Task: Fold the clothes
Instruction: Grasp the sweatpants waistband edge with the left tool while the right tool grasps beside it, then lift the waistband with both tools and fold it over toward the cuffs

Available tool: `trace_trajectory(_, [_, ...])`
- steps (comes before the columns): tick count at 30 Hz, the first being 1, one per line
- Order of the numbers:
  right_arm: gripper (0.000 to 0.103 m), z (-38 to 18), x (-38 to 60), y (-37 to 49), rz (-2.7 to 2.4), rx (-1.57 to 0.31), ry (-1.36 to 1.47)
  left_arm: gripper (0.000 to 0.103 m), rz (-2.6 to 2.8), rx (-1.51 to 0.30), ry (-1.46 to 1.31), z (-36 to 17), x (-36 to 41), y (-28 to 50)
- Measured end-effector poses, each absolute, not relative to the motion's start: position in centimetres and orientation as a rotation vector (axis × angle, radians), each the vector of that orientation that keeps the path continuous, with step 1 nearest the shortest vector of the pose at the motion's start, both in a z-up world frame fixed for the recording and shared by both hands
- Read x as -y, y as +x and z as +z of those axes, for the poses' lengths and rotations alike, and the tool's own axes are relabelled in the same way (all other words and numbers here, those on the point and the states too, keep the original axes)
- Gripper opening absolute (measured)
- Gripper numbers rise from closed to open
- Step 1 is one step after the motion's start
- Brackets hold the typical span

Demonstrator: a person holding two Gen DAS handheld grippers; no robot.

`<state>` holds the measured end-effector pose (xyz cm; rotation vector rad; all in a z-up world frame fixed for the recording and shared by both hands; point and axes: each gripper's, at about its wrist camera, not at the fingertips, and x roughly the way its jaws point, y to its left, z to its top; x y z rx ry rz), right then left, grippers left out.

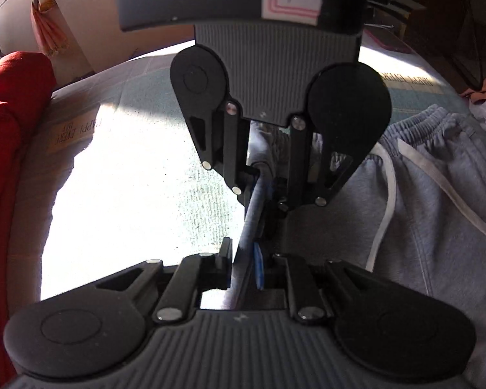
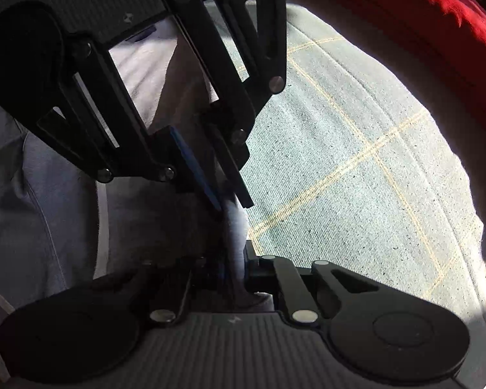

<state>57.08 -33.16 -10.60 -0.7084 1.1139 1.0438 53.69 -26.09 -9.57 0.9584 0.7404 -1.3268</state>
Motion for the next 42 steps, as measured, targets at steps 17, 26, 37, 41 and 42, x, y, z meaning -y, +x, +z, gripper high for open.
trace_trajectory(17, [0.011,-6.9,33.6,54.4,1.056,-1.054,-0.703,0.021,-1.143,-1.173,1.128,-14.8,14.4,56.8])
trace_trajectory(26, [0.011,-6.6,32.9,52.1,1.026,-1.058,-0.769,0.001,-1.035,-1.156,1.131,-13.2,12.4,54.9])
trace_trajectory(37, [0.011,-4.6,32.5,48.3,1.005,-1.066,-0.836,0.001,-1.047,-1.107,1.171,-7.7,12.5,49.8])
trace_trajectory(41, [0.011,-3.7,32.4,46.6,1.002,-1.062,-0.864,0.001,-1.085,-1.111,1.176,-6.0,12.6,47.1])
trace_trajectory(42, [0.011,-3.6,32.3,46.1,1.001,-1.060,-0.871,0.001,-1.096,-1.114,1.179,-5.7,12.6,46.4])
